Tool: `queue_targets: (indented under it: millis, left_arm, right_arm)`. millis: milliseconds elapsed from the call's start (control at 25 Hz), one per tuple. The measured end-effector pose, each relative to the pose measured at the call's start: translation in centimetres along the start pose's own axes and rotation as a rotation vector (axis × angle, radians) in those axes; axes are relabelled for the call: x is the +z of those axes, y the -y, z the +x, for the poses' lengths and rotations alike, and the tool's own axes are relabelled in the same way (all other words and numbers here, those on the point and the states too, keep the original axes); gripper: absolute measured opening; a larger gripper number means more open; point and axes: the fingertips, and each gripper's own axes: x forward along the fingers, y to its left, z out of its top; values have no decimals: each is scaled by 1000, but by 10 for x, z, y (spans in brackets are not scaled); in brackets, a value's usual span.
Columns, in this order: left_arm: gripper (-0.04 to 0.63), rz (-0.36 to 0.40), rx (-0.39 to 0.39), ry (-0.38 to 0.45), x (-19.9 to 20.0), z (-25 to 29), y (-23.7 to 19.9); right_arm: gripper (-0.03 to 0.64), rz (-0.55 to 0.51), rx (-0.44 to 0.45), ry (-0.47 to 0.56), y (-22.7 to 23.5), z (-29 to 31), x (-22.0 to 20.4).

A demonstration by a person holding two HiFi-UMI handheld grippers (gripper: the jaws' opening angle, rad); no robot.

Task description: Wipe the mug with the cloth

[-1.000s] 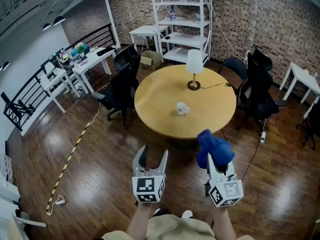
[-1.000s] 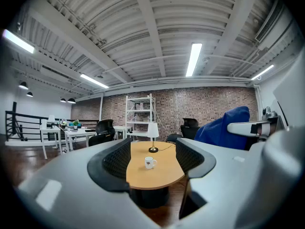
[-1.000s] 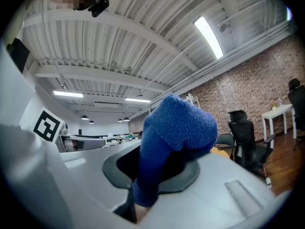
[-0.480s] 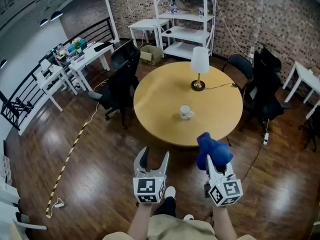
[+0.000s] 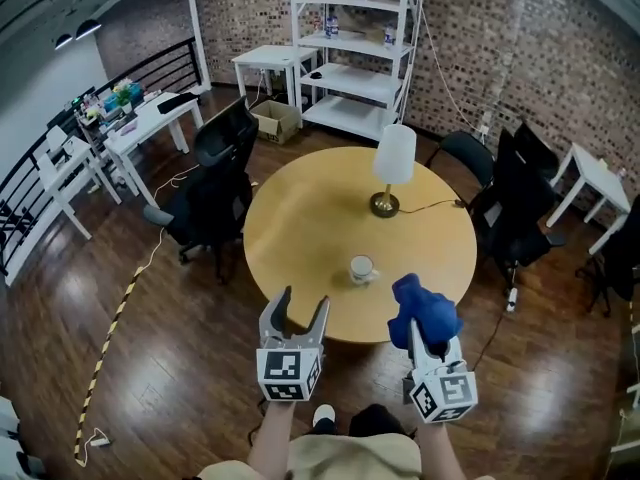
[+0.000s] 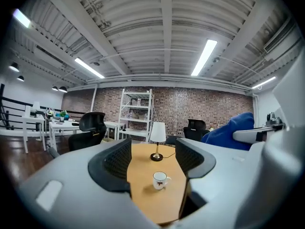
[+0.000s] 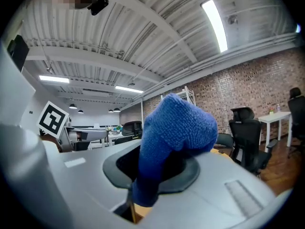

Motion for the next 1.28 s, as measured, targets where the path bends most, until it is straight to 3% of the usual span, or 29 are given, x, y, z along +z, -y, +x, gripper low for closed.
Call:
queue_targets:
  millis: [280, 600, 800, 1160, 1280]
  left_arm:
    - [270, 15, -24, -59, -10, 79, -3]
    - [272, 22, 19, -95, -2, 183, 9]
    - [272, 45, 16, -160, -24, 207, 10]
    - [255, 132, -138, -442, -109, 260, 14]
    - [299, 194, -294, -587, -153, 274, 20]
  right_arm:
    - [74, 47, -9, -42, 56, 63, -12]
    - [75, 96, 110, -59, 129, 154, -3]
    - [75, 140, 176, -73, 137, 179, -19]
    - [75, 123, 219, -228, 156, 199, -86]
    - [75, 115, 220, -338, 152, 195, -130]
